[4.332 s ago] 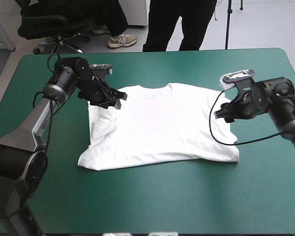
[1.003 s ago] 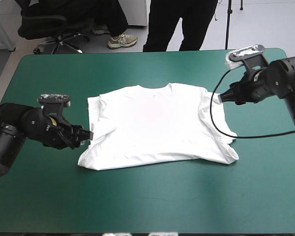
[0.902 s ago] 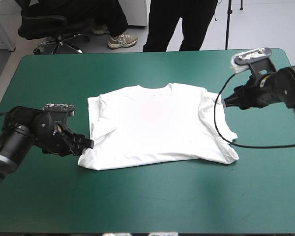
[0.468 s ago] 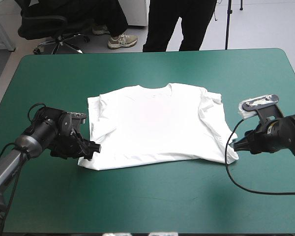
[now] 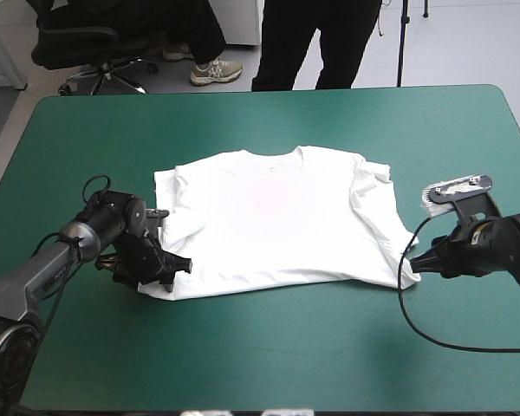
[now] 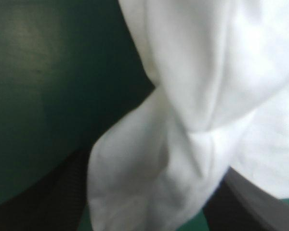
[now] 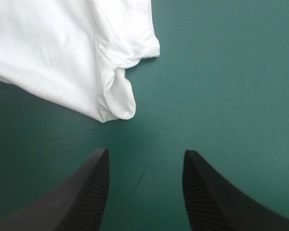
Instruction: Fold the cloth
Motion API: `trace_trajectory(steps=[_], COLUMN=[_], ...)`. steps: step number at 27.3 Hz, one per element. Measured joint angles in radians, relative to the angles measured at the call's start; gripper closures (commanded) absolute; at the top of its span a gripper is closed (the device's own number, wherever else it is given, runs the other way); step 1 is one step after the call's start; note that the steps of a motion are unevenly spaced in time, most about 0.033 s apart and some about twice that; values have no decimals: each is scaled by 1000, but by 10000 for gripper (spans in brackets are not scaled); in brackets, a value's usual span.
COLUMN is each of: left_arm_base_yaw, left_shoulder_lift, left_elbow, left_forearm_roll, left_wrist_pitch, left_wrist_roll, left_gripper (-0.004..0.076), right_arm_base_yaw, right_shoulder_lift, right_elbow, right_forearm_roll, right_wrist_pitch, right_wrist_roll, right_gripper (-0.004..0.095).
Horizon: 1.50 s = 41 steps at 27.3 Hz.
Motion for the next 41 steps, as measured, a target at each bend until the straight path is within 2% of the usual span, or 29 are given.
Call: trace_trajectory(steps=[3,5,13,15,22,35,36,38,39,40,41], left_arm_base_yaw=[0,0,0,0,0,0,0,0,0,0,0], left_shoulder_lift=[-2,-8,-16,-16,-16,-16,-16,-16,-16,-16,-16], left_elbow=[20,33,44,44,46,46,46,47,47,47,47], left_forearm_roll=[-13,-19,-44,-56,-74,-75,-75,-75,-75,-75,-75], left_wrist_pitch=[-17,-30,-39,-40,-45,-45,-45,-48,-49,-48,-48], left_wrist_roll=[3,3,3,3,4,6,6,6,6,7,7], left_gripper=[289,332,682,740,741,741,741,741,741,741,741], right_arm_base_yaw=[0,0,0,0,0,0,0,-1,-1,-1,-1], right_shoulder_lift=[0,0,89,119,261,444,445,435,432,429,429], right_elbow=[9,30,131,131,131,197,206,232,237,243,244], right_forearm_roll=[6,14,47,47,48,56,60,67,70,86,97], right_wrist_pitch=[-16,-38,-161,-173,-220,-319,-328,-358,-364,-368,-368], right_wrist_roll=[0,0,7,6,0,-11,-11,-12,-12,-20,-23], right_gripper=[449,449,448,444,353,367,378,461,561,607,725])
